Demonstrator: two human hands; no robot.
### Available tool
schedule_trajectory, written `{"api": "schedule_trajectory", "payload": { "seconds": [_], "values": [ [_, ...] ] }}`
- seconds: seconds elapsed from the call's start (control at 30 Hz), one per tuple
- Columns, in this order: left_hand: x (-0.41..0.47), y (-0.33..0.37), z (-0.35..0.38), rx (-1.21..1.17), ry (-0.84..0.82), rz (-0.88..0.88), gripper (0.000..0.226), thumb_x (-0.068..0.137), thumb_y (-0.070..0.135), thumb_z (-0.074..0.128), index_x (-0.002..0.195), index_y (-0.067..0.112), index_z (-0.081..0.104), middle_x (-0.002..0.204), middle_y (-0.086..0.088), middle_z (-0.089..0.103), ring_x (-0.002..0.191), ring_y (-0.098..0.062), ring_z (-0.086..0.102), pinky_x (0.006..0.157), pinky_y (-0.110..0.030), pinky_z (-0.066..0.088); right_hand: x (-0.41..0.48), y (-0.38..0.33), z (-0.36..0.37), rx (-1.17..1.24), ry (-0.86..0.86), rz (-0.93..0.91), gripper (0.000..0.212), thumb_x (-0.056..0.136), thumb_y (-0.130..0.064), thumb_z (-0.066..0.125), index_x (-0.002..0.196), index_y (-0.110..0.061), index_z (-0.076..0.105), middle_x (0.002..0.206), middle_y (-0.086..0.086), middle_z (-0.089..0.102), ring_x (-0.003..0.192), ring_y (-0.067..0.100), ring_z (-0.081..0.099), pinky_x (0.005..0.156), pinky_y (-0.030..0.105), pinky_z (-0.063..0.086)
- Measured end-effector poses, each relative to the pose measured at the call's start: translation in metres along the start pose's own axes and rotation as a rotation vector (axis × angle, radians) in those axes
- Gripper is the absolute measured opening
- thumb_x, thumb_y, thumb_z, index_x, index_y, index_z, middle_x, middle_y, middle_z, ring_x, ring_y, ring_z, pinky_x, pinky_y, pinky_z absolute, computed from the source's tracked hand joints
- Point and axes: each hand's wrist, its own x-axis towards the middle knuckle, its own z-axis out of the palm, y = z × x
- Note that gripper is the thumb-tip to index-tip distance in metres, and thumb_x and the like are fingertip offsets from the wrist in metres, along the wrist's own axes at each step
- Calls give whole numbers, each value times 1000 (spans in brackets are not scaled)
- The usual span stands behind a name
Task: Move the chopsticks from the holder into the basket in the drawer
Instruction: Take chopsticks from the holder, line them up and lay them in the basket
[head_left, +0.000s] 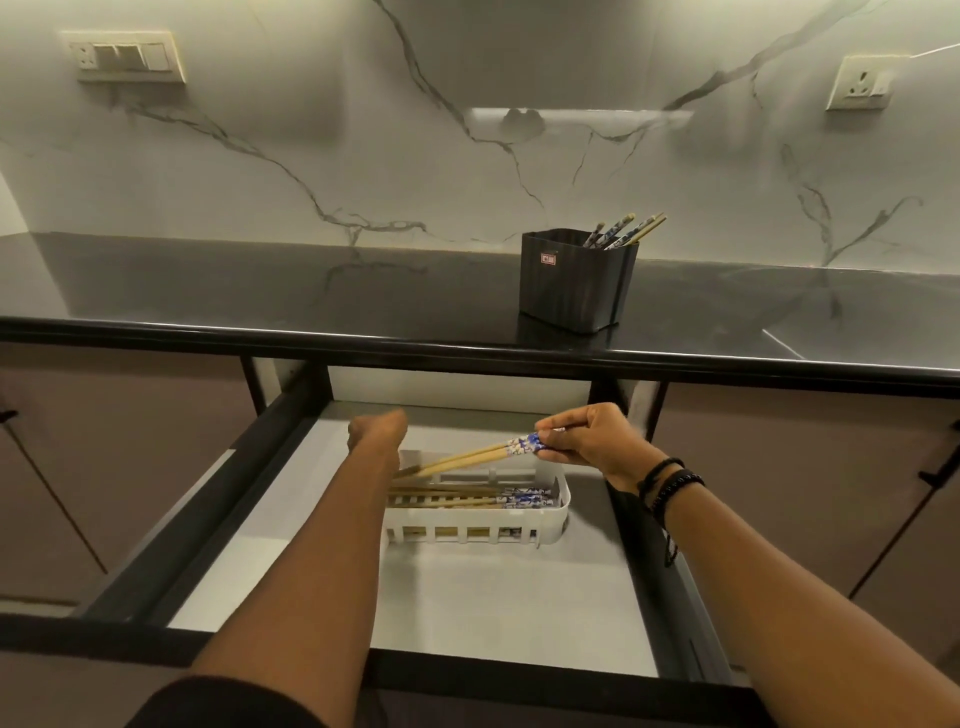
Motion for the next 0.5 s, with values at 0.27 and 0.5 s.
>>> {"api": "schedule_trajectory", "payload": {
  "seconds": [0.27,0.5],
  "values": [
    [8,-17,2,318,3,-53,32,92,14,56,119,-2,52,92,-14,51,78,-20,49,69,-25,41,10,29,15,-241,35,6,17,87,-5,66,100,5,70,108,21,70,88,24,69,67,22,60],
    [10,-22,5,416,51,-18,23,92,11,57,112,-1,55,81,-13,52,62,-17,44,67,-27,44,13,28,20,-796,8,-209,18,90,-12,66,101,-1,75,103,13,74,94,23,69,90,31,55]
  ]
}}
